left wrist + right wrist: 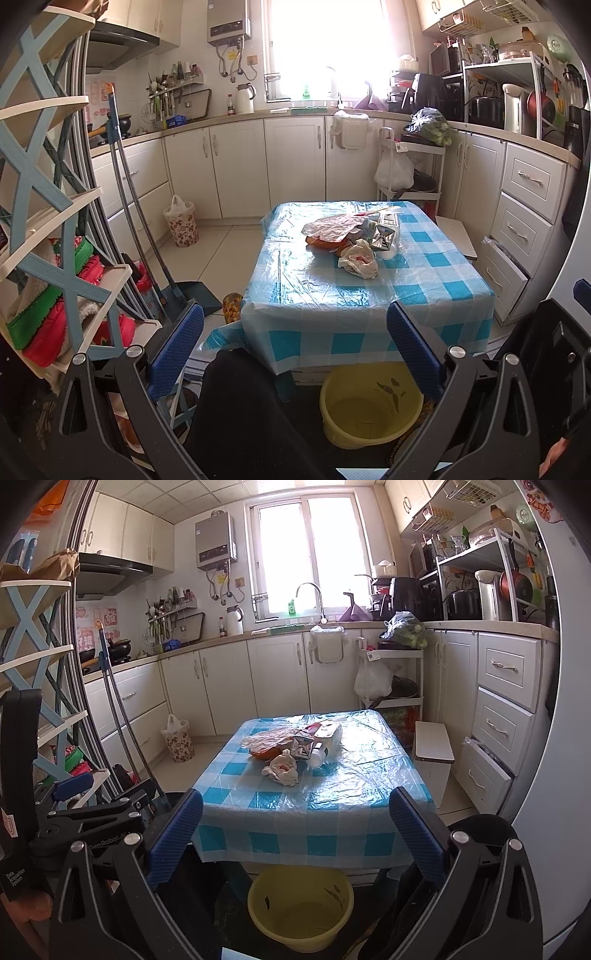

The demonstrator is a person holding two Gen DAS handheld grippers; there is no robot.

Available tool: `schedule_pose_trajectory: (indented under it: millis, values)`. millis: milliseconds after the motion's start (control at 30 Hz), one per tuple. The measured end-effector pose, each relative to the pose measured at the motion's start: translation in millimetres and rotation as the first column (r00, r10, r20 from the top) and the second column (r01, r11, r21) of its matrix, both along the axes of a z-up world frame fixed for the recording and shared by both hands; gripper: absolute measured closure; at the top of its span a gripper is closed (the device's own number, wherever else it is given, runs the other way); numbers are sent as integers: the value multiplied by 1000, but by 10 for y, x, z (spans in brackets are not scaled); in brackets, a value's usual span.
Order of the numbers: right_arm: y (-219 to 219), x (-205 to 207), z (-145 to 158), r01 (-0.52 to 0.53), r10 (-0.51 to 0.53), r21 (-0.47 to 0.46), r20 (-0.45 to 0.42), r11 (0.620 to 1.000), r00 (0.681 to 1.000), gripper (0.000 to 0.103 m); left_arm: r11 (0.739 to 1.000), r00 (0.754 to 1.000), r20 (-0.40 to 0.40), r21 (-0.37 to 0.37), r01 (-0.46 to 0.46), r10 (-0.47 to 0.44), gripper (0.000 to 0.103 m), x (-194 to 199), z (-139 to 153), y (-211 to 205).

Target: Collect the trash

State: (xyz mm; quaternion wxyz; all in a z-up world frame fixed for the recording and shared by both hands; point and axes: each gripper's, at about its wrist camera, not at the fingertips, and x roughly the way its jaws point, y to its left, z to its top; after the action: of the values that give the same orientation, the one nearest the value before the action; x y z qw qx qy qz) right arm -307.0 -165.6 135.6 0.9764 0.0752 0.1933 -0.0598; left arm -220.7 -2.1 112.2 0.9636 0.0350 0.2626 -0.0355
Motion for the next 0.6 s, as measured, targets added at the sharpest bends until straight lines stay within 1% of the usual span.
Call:
schedule_pose_trajectory:
  millis: [600]
  values:
    - [-8, -3, -22, -6, 6, -1, 4, 1000, 1000, 6, 1000, 1000, 1, 1, -1, 1, 7, 1, -7, -15]
